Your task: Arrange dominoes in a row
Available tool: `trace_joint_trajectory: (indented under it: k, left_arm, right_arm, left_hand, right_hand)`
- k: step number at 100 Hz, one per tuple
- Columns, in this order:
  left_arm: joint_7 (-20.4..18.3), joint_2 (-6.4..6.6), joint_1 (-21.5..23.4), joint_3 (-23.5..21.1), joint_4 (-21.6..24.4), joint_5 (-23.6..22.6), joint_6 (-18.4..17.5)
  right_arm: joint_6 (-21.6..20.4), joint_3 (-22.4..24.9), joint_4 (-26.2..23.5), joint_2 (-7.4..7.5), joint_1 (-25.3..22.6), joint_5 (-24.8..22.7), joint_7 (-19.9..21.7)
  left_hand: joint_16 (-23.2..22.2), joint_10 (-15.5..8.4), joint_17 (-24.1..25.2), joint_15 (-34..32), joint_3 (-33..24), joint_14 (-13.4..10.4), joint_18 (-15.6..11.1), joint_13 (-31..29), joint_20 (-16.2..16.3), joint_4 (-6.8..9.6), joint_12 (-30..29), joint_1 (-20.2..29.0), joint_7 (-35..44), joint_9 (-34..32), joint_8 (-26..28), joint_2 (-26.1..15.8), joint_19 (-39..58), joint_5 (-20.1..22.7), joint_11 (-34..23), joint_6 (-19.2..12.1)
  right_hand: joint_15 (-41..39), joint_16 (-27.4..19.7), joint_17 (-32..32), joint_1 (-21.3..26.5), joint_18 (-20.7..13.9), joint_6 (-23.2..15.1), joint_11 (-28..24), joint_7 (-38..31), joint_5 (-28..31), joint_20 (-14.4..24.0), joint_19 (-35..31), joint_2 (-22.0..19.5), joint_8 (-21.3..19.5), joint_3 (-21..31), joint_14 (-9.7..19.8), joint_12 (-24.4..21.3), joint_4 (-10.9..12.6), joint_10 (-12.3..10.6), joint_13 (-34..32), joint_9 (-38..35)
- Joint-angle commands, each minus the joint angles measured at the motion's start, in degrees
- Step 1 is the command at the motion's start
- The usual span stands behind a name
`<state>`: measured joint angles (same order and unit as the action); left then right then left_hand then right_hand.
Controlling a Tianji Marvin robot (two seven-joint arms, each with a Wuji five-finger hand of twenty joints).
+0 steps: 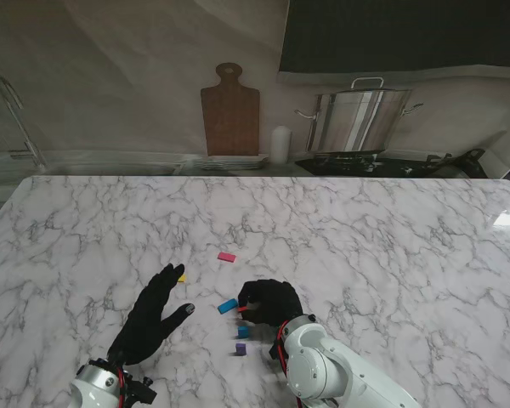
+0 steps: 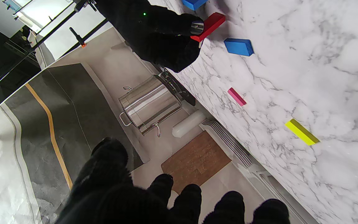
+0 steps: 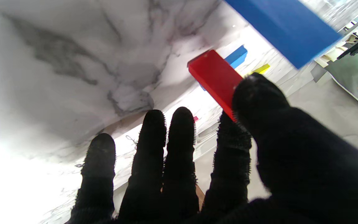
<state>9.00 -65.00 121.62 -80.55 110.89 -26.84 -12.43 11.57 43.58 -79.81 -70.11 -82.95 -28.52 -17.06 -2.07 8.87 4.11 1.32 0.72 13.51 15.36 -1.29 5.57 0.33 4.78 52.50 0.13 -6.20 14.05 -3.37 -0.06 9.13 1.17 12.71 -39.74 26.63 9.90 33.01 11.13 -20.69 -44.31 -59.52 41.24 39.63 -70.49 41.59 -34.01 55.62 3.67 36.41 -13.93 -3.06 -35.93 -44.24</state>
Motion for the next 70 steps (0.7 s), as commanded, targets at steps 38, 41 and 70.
trace_joint_trajectory:
  k: [38,41,70]
  left_arm:
    - [-0.6,-0.09,0.2,0.1,0.0,0.0,-0.1]
    - [-0.6,-0.09,0.2,0.1,0.0,0.0,-0.1]
    - [-0.4,-0.13,0.2,0.1,0.0,-0.1,-0.1]
  right_arm:
    - [0.1,0.5,0.0,0.02,-1.1,-1.0,-1.1]
    - [0.0,0.5,0.0,0.02,-1.0,-1.0,-1.2]
    - [-0.9,0.6,0.3,-0.10,-0.8,-0.8,-1.6]
  left_hand:
    - [1.2,-0.4,-0.2,0.6,0.1,-0.3,-0.3,1.6,0.2,0.03,-0.8,1.1,-0.9,1.4,-0.8,-0.1,-0.7,-1.5,0.5,-0.4]
    - [1.2,-0.4,-0.2,0.6,0.1,-0.2,-0.3,1.6,0.2,0.03,-0.8,1.1,-0.9,1.4,-0.8,-0.1,-0.7,-1.5,0.4,-0.4]
    - [1.2,-0.4,-0.2,0.6,0.1,-0.2,-0.3,1.6,0.1,0.03,-0.8,1.1,-1.0,1.4,-0.8,-0.1,-0.7,-1.5,0.4,-0.4]
  right_hand:
    - [-9.3,4.3,1.9,1.3,-1.9,-5.5,-5.1,-0.4,3.7,4.5,-7.9,1.2,-0.8,0.8,-1.7,4.9,-0.2,-2.2,1.6,0.8]
    - [-11.3,5.2,2.3,1.3,-2.6,-5.5,-5.7,-0.4,3.7,5.8,-9.9,1.2,-0.7,0.7,-1.8,5.6,-0.2,-2.3,1.8,0.8]
    - [-22.5,10.0,8.8,1.3,-7.1,-6.1,-8.4,-0.9,3.9,14.9,-21.7,1.4,0.0,1.0,-2.5,9.8,-0.5,-2.5,0.9,-1.3]
